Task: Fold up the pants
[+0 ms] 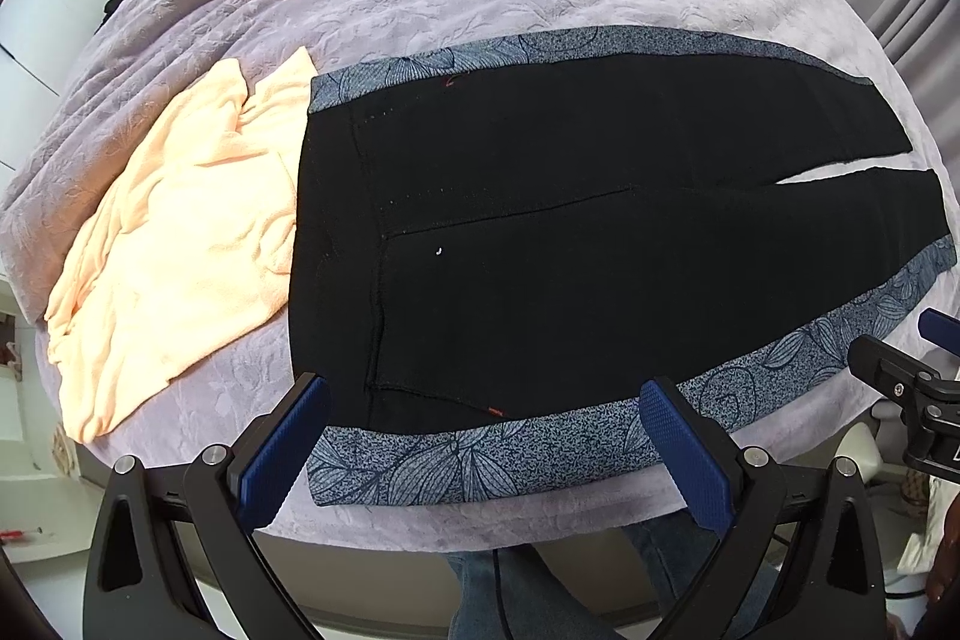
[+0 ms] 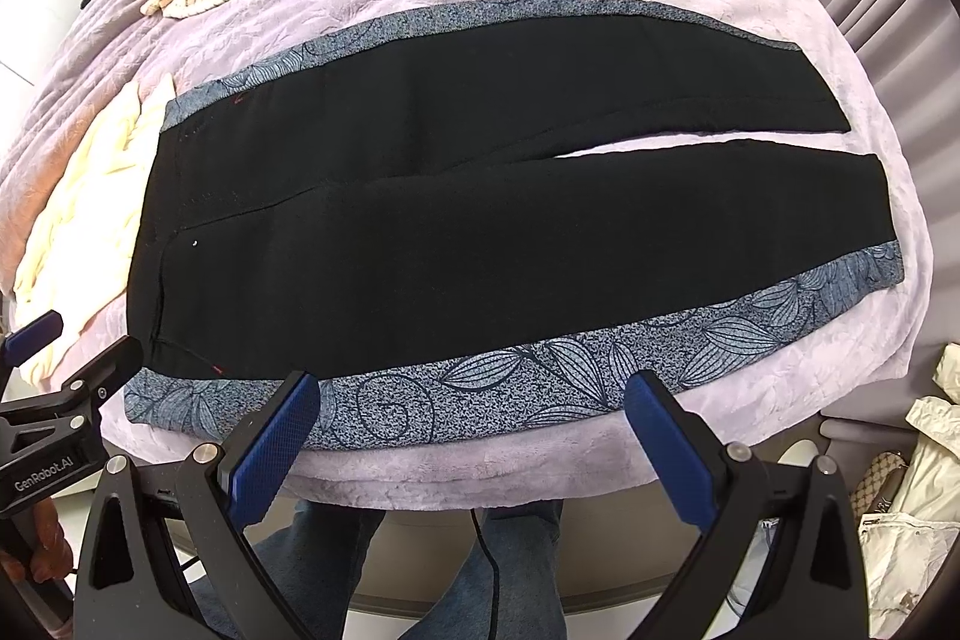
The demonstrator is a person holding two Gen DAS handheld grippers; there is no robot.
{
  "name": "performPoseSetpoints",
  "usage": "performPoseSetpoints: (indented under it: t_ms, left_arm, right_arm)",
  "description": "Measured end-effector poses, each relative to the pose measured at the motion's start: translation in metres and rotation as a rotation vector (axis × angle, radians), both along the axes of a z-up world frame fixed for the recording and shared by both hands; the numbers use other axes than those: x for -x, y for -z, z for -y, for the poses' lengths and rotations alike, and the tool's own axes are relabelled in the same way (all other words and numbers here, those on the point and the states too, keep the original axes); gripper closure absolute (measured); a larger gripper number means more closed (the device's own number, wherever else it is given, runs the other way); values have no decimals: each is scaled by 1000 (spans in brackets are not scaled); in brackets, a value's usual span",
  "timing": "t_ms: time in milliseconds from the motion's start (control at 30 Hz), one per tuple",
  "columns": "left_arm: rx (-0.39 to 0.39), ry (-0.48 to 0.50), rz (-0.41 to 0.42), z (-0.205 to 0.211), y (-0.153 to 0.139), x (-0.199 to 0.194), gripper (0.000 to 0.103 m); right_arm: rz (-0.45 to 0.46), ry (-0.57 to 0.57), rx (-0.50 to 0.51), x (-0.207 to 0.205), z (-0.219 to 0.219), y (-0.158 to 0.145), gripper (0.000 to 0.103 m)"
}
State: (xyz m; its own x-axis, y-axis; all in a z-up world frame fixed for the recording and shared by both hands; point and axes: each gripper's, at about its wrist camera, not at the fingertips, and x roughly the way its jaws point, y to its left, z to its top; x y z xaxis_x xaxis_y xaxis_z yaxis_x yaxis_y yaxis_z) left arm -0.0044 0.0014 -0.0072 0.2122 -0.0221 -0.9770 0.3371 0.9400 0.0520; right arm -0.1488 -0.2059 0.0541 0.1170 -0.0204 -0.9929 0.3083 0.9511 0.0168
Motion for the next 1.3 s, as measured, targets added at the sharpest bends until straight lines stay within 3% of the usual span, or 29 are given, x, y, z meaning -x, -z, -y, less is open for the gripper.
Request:
performPoseSetpoints:
  t_ms: [300,500,567,700,767,800,833,967,1067,1200,1300]
  left_arm:
    - [-18,-14,-57,1,25,7,0]
    - [-49,-35,-46,6,43,8,0]
    - [-47,-51,-37,5,44,7,0]
    - [25,-73,-90,-6,55,8,0]
    - [84,-101,-127,-18,60,8,0]
    - [105,-114,-137,-23,61,8,0]
    - [128,-126,-146,-28,62,8,0]
    - [191,-160,-182,-40,67,11,0]
    - [171,-179,-182,-37,68,17,0]
    - [183,-244,-141,-35,58,29,0]
    - [168,-310,-124,-33,57,44,0]
  right_arm:
    - [-31,-8,-14,0,4,15,1]
    - [-26,-27,-50,-2,7,27,1]
    - [-8,-24,-102,-1,11,30,1]
    - [71,33,-345,10,37,43,3]
    - [85,78,-432,22,51,53,25]
    - [87,114,-513,32,63,62,51]
    - [96,134,-577,40,71,72,55]
    - [82,253,-705,71,93,106,55]
    - [96,272,-767,72,94,123,55]
    - [50,283,-840,71,91,145,55]
    - [32,212,-849,73,90,154,55]
